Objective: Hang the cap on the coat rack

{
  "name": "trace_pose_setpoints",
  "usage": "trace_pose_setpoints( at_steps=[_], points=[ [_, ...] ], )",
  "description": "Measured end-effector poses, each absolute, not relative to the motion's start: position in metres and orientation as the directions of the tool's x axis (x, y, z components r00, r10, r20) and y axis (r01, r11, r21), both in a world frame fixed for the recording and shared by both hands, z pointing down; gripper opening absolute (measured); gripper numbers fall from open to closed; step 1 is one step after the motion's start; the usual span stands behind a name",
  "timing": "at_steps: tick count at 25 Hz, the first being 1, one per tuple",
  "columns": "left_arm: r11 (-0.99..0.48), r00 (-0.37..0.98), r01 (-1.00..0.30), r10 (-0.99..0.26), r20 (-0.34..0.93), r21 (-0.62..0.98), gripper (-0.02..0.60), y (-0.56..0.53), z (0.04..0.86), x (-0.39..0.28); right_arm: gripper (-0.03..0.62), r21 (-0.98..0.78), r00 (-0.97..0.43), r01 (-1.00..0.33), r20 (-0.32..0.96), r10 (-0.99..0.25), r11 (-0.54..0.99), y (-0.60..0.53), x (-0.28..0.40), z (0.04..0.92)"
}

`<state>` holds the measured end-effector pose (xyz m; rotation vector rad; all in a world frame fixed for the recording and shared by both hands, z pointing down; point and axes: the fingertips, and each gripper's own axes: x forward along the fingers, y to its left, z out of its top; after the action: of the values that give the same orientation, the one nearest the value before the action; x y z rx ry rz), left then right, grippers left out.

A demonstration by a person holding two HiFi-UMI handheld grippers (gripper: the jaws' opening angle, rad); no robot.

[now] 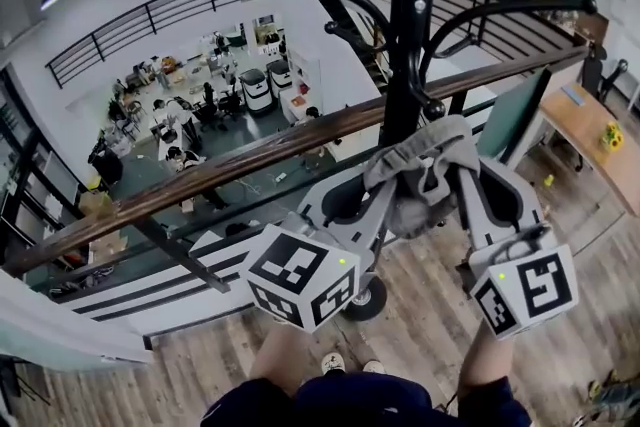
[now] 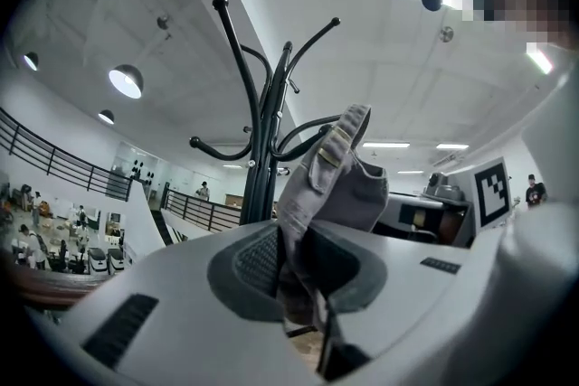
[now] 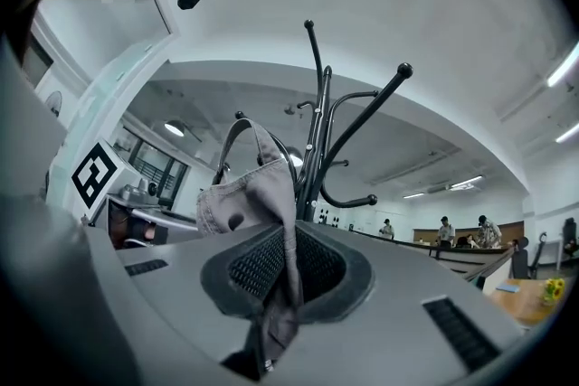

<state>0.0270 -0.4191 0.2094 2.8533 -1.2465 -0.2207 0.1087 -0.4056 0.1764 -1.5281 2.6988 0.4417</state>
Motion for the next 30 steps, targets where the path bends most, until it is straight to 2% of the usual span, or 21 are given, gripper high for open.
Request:
trace_pose_setpoints(
  at_steps=[7, 17, 23, 30],
  points=[
    [-0.629, 0.620, -0.770, -0.777, -0.103, 0.111, 0.055, -0.446, 0.197, 0.018, 0.035, 0.221, -0.572, -0.814, -0.146, -0.807, 0.537, -0.431, 0.102, 0.162],
    [-0.558, 0.576, -0.788, -0.818, -0.010, 0.259, 0.058, -0.499, 0.221, 0.015, 0.035, 0.164, -0.574, -0.813, -0.057, -0.817, 0.560, -0.480, 0.105, 0.188],
    [-0.538, 0.567, -0.794, -0.823, 0.026, 0.283, 0.060, -0.518, 0.234, 0.015, 0.037, 0.130, -0.576, -0.812, -0.026, -0.817, 0.568, -0.499, 0.105, 0.201],
    [-0.569, 0.589, -0.773, -0.808, -0.015, 0.280, 0.069, -0.513, 0.240, 0.016, 0.043, 0.104, -0.603, -0.797, -0.069, -0.795, 0.596, -0.499, 0.104, 0.207]
  ],
)
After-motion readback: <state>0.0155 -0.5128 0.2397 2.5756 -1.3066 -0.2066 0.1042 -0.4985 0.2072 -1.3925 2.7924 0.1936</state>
